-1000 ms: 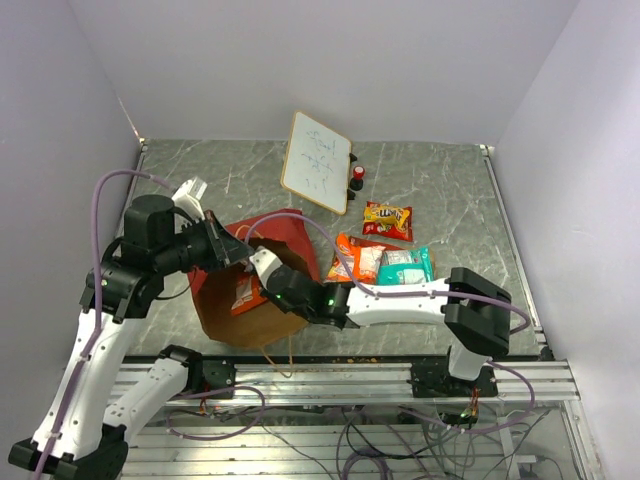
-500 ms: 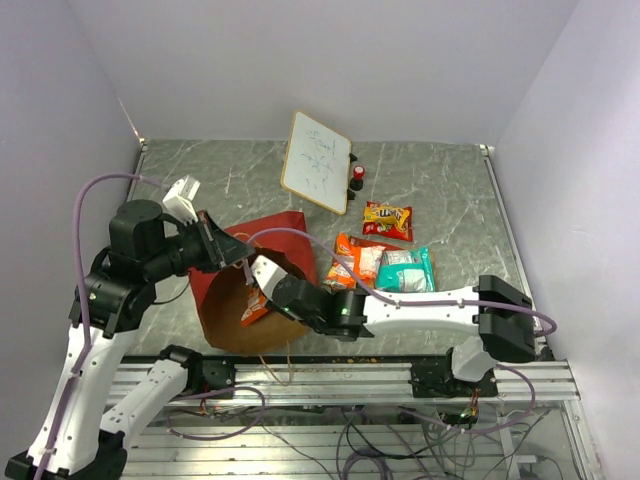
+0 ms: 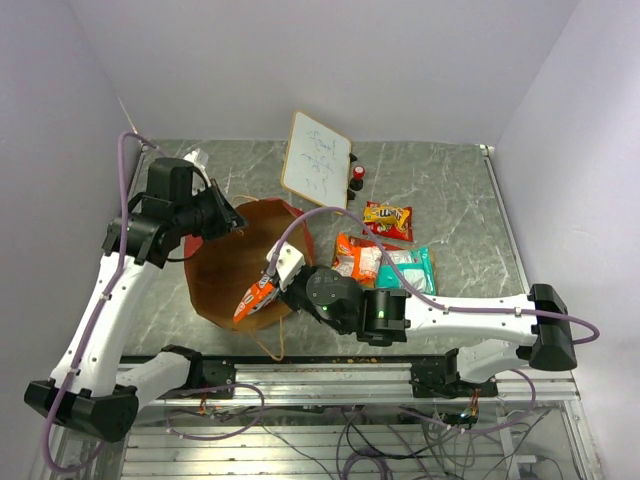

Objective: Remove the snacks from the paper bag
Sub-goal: Take out the snack from the paper bag, then place the snack at the center of the board.

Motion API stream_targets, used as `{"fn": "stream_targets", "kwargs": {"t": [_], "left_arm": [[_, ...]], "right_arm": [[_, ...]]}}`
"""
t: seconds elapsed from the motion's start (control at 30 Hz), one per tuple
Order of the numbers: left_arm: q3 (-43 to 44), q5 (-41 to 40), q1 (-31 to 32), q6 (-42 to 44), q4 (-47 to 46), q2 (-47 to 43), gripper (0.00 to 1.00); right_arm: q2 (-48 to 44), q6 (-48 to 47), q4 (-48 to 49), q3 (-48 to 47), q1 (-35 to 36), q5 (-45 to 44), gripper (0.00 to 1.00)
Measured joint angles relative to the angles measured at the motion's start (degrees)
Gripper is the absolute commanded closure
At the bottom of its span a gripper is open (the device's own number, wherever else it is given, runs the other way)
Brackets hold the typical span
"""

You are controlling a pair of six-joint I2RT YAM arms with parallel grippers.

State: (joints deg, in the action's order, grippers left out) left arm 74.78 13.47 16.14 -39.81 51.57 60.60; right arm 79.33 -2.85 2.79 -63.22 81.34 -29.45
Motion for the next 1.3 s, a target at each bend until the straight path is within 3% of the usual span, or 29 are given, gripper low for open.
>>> {"fn": "stream_targets", "kwargs": {"t": [0.27,0.57,0.97,1.1,1.3], "left_arm": [[3.8,-0.4,0.0,0.8,0.8,1.6,0.93],[8.0,-3.1,0.0,2.6,1.9,2.1,0.93],[12.2,-7.3,-0.3,3.5,5.6,9.1,0.93],[13.9,-7.4,-0.5,3.4,5.7,11.0,0.93],[14.0,-7.2,-0.7,3.4,5.8,11.4,0.93]], "right_arm": [[-0.1,-2.0,-2.8,-3.7,0.0,-3.2,1.00],[-5.2,-9.3,-9.7,-16.0,0.0,-11.2,1.00],[-9.0,-24.3,-4.1,-19.0,-1.5,-24.5,1.00],[-9.4,-22.6,-4.9,-19.0,-7.2,-26.0,1.00],[-10.9,-10.6,-14.5,-17.3,-20.7,-25.5,1.00]]}}
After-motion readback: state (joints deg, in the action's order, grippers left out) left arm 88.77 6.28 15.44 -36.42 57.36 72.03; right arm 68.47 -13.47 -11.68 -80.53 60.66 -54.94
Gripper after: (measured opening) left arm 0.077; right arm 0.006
